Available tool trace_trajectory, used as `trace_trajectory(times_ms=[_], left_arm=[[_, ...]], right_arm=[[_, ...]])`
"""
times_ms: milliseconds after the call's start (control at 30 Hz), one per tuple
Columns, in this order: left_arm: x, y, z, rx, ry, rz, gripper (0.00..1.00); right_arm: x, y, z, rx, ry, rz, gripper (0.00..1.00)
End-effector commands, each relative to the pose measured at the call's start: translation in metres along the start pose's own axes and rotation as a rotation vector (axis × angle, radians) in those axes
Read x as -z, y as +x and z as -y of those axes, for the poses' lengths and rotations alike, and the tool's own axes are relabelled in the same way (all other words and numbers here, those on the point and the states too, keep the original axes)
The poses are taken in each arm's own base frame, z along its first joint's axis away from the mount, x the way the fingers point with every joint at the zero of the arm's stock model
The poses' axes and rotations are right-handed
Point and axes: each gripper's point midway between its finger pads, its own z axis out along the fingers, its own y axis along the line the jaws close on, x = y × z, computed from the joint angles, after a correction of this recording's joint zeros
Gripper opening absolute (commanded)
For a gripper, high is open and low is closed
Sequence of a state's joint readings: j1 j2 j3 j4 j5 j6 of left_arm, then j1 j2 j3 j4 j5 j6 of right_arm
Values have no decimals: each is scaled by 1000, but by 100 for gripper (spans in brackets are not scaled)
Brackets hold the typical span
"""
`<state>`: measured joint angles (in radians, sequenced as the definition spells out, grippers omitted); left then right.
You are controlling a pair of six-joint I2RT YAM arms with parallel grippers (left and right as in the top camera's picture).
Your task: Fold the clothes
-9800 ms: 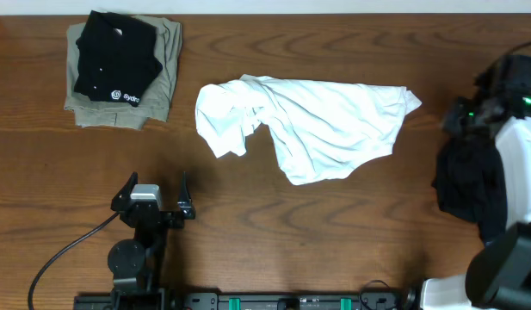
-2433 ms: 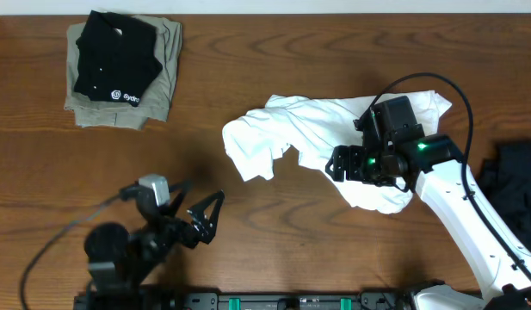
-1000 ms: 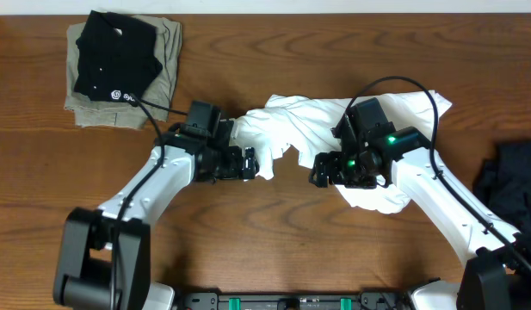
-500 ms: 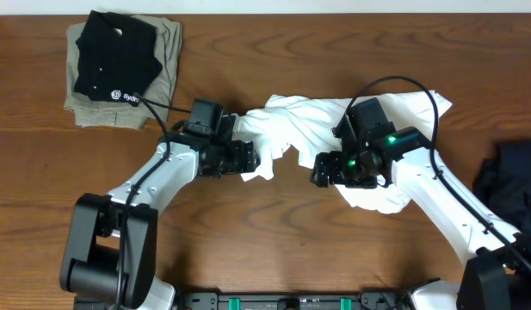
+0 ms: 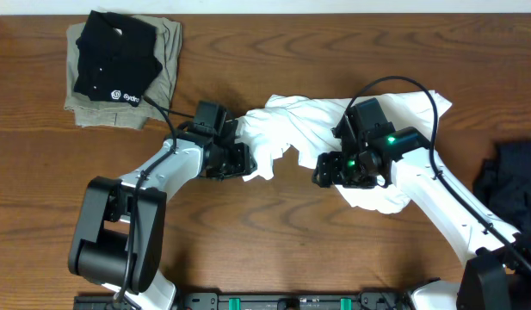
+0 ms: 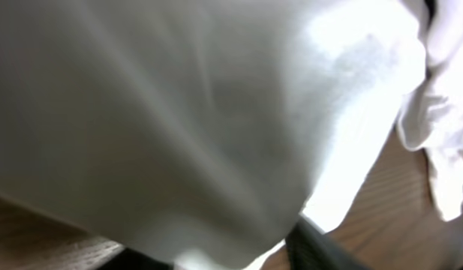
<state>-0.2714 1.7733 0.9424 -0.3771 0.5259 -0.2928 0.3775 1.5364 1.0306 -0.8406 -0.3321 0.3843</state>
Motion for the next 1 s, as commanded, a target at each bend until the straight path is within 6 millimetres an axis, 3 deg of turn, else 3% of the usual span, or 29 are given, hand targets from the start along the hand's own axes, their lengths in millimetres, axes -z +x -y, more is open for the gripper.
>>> trace_trajectory(times_ms=[0,100,233,633,833,967], left_arm=[[-3,1,2,-2,14,-13,34],[-3,1,2,-2,14,-13,24],[-3,1,2,-3,14,-11,6],[-3,1,2,-3,14,-12,6],[-3,1,2,-3,14,-12,6],[-3,1,2,-3,14,-12,6]], right_arm=[[-3,2,-1,3,15,-7,70],[-6,6,1,1,27,-22,70],[-11,9,18,-2,125,-30,71],[-48,31,60,-51,299,-201,70],[-51,32,67,-52,332,-209,70],[-50,30,73,-45,369,-196,61]])
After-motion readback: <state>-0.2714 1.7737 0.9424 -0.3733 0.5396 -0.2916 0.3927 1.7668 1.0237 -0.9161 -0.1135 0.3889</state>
